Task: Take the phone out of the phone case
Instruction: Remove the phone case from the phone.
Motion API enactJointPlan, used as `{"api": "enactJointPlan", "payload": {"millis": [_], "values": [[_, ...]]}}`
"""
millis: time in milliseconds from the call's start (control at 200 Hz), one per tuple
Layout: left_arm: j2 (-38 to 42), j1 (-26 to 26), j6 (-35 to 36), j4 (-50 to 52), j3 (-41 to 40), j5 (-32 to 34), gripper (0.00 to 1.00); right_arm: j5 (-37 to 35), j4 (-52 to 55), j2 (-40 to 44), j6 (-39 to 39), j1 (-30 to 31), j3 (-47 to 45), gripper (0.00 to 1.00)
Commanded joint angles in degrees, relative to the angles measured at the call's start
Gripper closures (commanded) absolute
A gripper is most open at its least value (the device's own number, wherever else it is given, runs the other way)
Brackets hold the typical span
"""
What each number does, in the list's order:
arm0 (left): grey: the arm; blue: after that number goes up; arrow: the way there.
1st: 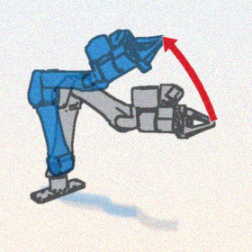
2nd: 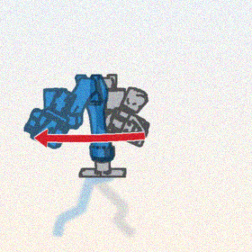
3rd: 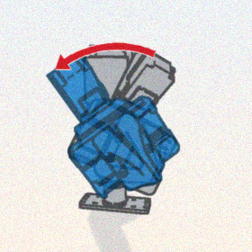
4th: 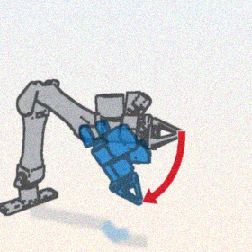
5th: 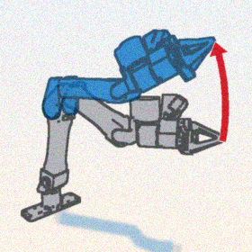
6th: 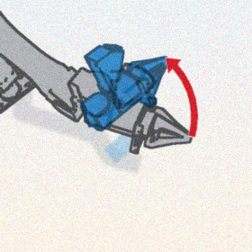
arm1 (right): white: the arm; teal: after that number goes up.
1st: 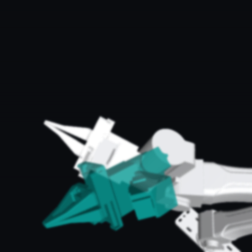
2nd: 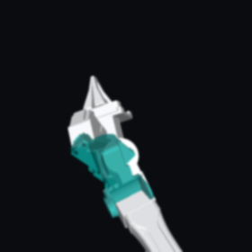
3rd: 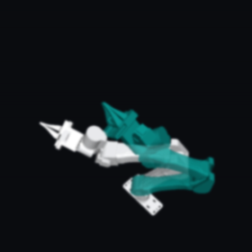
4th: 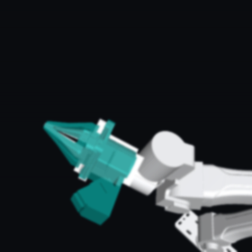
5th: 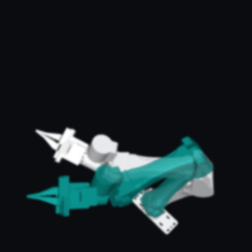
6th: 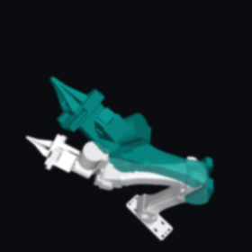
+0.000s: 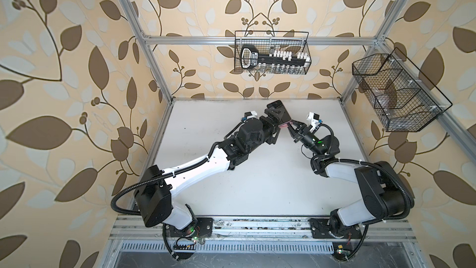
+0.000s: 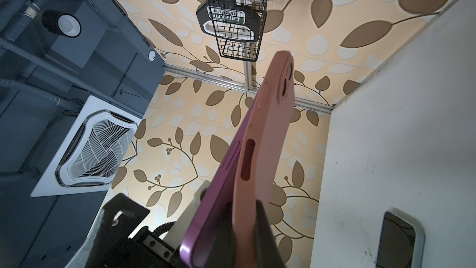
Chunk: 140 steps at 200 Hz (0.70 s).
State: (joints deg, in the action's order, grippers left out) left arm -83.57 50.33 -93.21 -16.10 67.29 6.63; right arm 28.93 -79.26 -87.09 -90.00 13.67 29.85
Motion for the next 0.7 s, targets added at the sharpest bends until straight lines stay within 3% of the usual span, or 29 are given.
{"api": "enactJointPlan", "payload": {"millis": [0, 695], "values": [[2.7, 0.2, 1.1, -2.1, 0.7, 2.6, 0.01, -0.3, -6.3, 1.2, -1.8, 0.4, 1.8, 1.00], [-1.6, 0.0, 0.1, -2.7, 2.1, 0.5, 0.01, -0.4, -6.3, 2.6, -2.1, 0.6, 1.1, 1.00]]}}
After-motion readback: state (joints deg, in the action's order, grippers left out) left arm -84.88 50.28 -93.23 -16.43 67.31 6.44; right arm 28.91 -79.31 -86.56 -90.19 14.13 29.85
